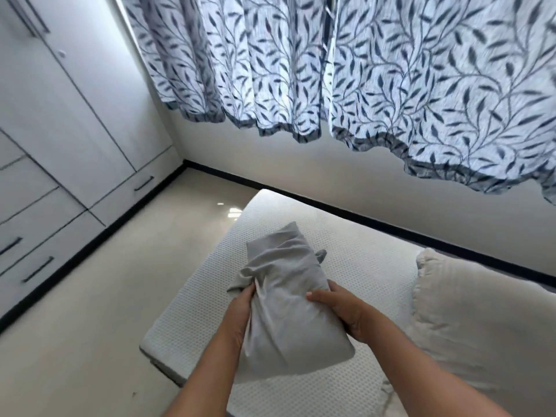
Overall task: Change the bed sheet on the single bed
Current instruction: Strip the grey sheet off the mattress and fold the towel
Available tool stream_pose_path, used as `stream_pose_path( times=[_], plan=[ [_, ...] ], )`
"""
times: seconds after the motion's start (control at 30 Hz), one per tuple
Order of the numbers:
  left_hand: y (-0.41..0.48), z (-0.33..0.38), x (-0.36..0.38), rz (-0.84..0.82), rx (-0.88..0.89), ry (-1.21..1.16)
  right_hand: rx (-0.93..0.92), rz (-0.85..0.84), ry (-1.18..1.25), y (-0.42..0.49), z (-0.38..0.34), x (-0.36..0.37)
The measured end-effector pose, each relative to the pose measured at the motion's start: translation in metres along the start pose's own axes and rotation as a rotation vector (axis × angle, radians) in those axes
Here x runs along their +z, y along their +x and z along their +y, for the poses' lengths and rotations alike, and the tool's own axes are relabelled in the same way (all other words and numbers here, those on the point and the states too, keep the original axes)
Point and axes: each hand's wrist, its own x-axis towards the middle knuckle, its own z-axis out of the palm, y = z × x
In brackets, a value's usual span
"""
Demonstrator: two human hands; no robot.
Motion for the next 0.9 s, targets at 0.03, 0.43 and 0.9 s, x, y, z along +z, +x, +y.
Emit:
stream_pose_path(
  times=[0.03, 0.43, 0.9],
  plan=[
    [-0.007, -0.002, -0.002, 0.043, 0.003, -0.01, -0.005, -0.012, 0.0, -0.006, -0.001, 0.003],
    [-0.027, 0.005, -0.038, 0.14, 0.083, -0.053, -0.05, -0.018, -0.048, -0.022, -0.016, 0.042],
    [-0.023, 0.104, -0.14, -0.037, 0.181, -0.029, -0.073, 0.102, -0.063, 0.072, -0.041, 0.159]
  ],
)
